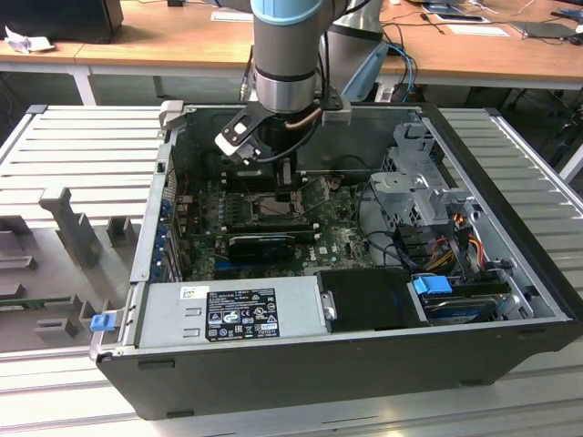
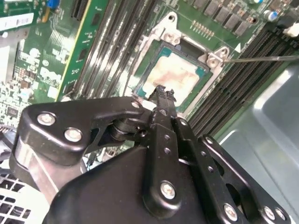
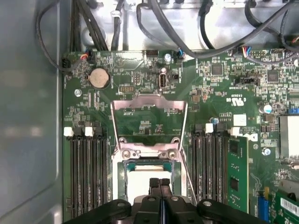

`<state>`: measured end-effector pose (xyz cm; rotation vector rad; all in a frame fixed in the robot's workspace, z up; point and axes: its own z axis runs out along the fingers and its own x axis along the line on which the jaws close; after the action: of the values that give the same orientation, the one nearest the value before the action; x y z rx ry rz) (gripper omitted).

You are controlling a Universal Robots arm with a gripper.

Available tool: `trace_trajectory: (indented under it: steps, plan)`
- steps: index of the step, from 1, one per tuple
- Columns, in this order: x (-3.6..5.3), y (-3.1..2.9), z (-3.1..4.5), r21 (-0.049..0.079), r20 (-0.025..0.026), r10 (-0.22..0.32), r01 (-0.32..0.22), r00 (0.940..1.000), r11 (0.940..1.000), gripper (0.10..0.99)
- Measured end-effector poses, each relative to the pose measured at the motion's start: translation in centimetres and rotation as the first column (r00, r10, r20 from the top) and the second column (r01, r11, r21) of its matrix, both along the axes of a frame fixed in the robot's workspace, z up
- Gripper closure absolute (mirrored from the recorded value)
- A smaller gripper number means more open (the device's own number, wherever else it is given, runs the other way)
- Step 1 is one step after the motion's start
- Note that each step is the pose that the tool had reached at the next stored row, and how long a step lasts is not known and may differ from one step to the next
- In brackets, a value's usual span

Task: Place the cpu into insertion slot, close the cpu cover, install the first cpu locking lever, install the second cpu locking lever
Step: 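Close the cpu cover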

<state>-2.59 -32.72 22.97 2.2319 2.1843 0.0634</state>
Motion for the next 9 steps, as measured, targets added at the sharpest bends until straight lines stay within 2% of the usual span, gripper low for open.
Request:
trace_trajectory:
  steps: [1, 4, 9]
  plan:
    - [0.45, -0.01, 0.01, 0.0, -0.0003, 0.0, 0.0, 1.0, 1.0, 0.98]
    - [0.5, -0.01, 0.46, 0.0, -0.0003, 0.0, 0.0, 1.0, 1.0, 0.98]
    - [1.42, -0.01, 0.46, 0.0, -0.0012, 0.0, 0.0, 1.0, 1.0, 0.98]
